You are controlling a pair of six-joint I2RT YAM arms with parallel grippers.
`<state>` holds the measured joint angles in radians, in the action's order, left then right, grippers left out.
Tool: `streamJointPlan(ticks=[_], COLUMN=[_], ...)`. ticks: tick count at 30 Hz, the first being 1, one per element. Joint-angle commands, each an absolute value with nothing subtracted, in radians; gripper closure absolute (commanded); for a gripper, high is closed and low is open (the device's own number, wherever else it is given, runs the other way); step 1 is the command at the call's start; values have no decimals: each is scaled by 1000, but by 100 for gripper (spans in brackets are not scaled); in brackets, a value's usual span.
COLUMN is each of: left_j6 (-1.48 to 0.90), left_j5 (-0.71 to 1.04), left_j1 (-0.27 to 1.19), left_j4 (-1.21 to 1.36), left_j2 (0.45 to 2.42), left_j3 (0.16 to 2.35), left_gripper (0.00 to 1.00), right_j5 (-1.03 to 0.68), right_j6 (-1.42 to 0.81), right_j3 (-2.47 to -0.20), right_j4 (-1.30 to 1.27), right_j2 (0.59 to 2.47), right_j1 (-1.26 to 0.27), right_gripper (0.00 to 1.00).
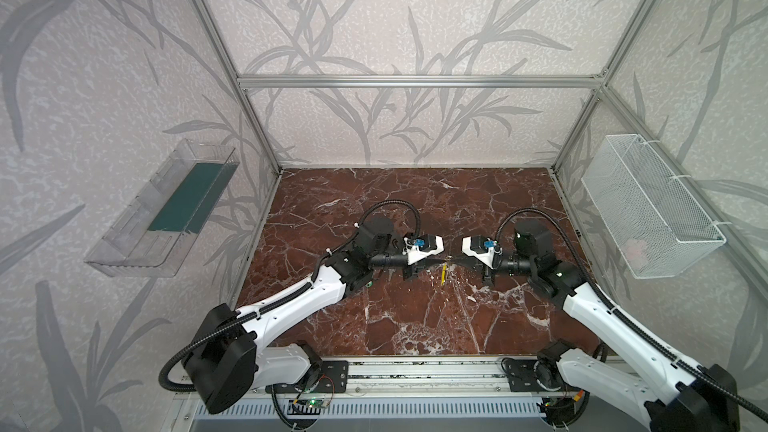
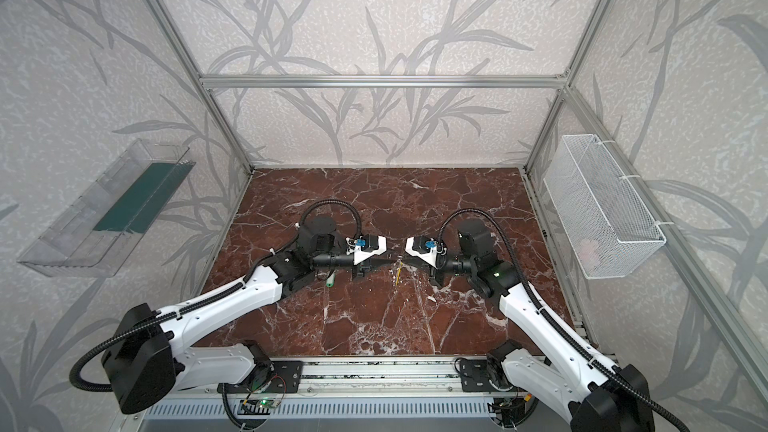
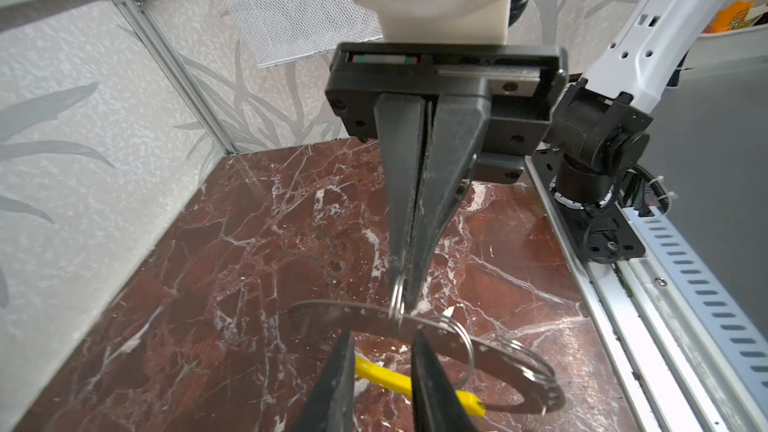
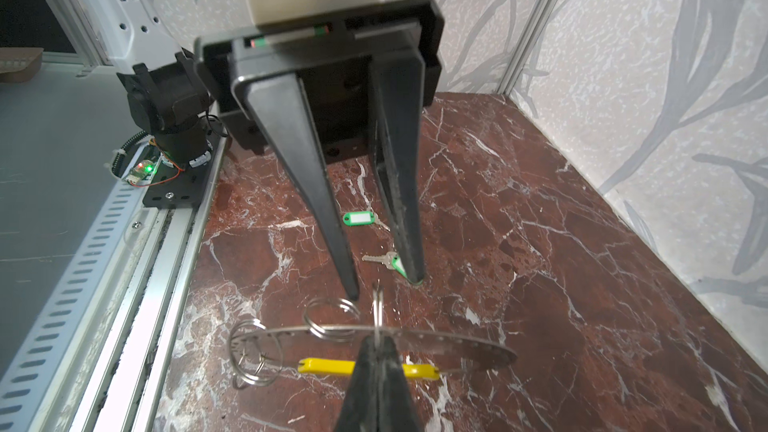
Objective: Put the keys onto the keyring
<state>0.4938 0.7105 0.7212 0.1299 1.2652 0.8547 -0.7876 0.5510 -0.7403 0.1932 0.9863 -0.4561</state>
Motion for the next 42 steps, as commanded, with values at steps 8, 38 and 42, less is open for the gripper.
streamJointPlan(ticks=[8,38,42], left_j6=[684,698,708], left_j5=[636,587,585], left_j1=[766,830,830], left_j4=[-106,-116,-112], left_j2=[1250,1352,1354], left_j3=[986,1039,1029], left_gripper=[74,86,96], right_j5=[-721,-747,-748], right_j6=[625,615,612], right_j3=[-862,-879,-870], right_j4=[438,444,422], right_j2=[1018,1025,1008], right_j1=[-468,-494,-494], right_gripper=[100,100,100])
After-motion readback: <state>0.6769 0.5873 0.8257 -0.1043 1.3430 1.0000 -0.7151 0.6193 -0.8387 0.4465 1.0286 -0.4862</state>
